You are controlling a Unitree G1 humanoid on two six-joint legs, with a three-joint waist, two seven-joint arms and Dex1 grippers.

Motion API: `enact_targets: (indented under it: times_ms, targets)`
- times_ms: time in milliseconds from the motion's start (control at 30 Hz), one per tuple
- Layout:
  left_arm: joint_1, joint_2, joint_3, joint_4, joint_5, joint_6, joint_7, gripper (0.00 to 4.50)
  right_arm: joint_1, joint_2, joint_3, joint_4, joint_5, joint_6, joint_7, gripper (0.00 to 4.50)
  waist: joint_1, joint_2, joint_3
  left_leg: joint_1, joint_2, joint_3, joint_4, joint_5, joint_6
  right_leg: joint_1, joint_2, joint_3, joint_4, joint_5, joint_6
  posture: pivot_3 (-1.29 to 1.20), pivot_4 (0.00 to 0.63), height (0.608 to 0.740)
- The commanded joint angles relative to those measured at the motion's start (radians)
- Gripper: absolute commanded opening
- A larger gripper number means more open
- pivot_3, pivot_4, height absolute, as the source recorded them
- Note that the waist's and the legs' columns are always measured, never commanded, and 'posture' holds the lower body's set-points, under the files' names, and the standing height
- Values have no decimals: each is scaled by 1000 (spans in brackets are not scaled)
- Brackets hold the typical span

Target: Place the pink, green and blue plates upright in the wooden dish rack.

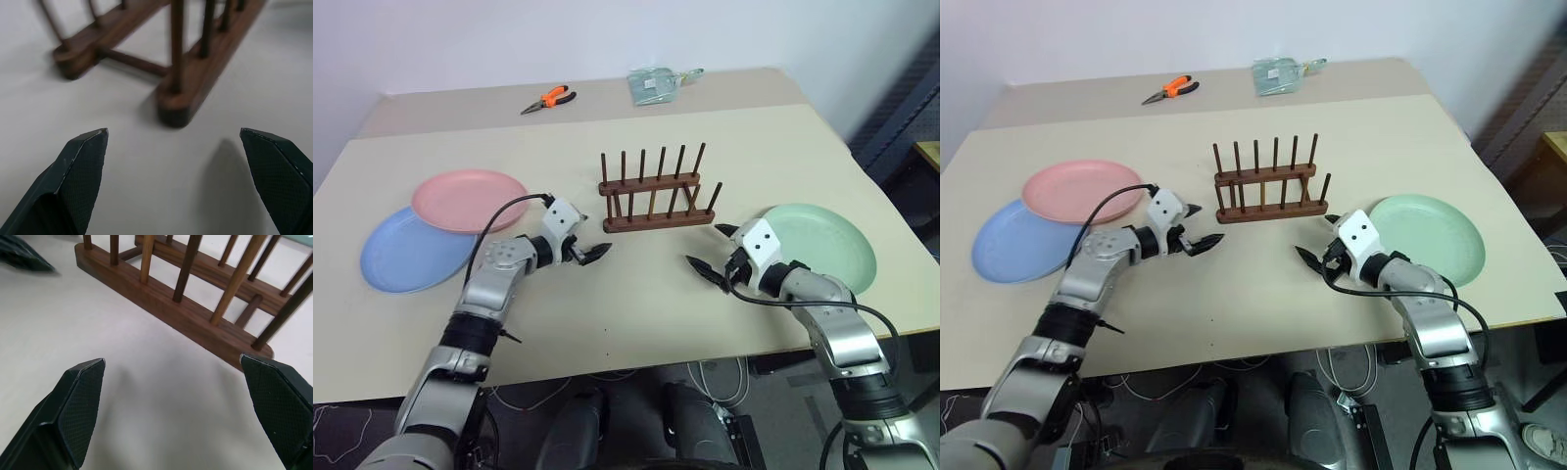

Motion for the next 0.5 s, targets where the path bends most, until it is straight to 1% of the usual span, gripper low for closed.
enact_targets:
  times_ms: [33, 100, 167, 267, 300, 400, 467, 500]
  targets:
    - [-118, -49, -52, 207, 60, -87, -58, 4192, 49, 12, -13, -117, -25, 6, -54, 4500, 6, 0, 0, 0, 0, 0, 0, 0, 0, 0, 0, 0, 0, 0, 0, 0, 150, 738]
    - [-158, -70, -58, 300, 84, -139, -64, 3604, 83, 14, -25, -165, -25, 26, -74, 4500, 10, -1, -1, 0, -1, 0, 1, 0, 0, 1, 0, -1, 0, 0, 0, 0, 150, 738]
    - [-167, -77, -47, 337, 83, -172, -76, 2656, 107, 10, -28, -192, -27, 38, -83, 4500, 8, -1, -1, 0, -1, 0, 1, 0, 1, 1, -1, 0, 0, -1, 1, 0, 150, 738]
    - [-164, -84, -42, 355, 87, -210, -93, 1107, 126, -5, -32, -206, -32, 47, -84, 4500, 3, -2, -1, 0, -1, 0, 1, 0, 1, 1, -1, 0, 0, -1, 1, 0, 150, 738]
    - [-155, -83, -44, 350, 87, -222, -106, 773, 127, -8, -32, -206, -34, 48, -83, 4500, 0, -2, -1, 1, -1, 0, 1, 0, 1, 2, -1, 0, 0, -1, 1, 0, 150, 738]
    - [-110, -71, -49, 293, 82, -249, -152, 755, 117, -25, -43, -189, -35, 45, -77, 4500, -1, -1, -1, 1, -1, 0, 1, -1, 1, 2, -1, 0, 1, -1, 1, 0, 150, 738]
    - [-72, -52, -50, 222, 70, -243, -189, 755, 116, -39, -59, -176, -31, 41, -69, 4500, -1, -1, -1, 1, -1, 0, 0, -1, 1, 2, -1, 0, 0, -1, 2, 0, 150, 738]
    - [-42, -34, -51, 159, 56, -230, -220, 755, 117, -51, -71, -163, -32, 35, -64, 4500, 0, -1, -1, 1, -1, 0, 0, -1, 1, 2, -1, 0, 0, -1, 2, 0, 150, 738]
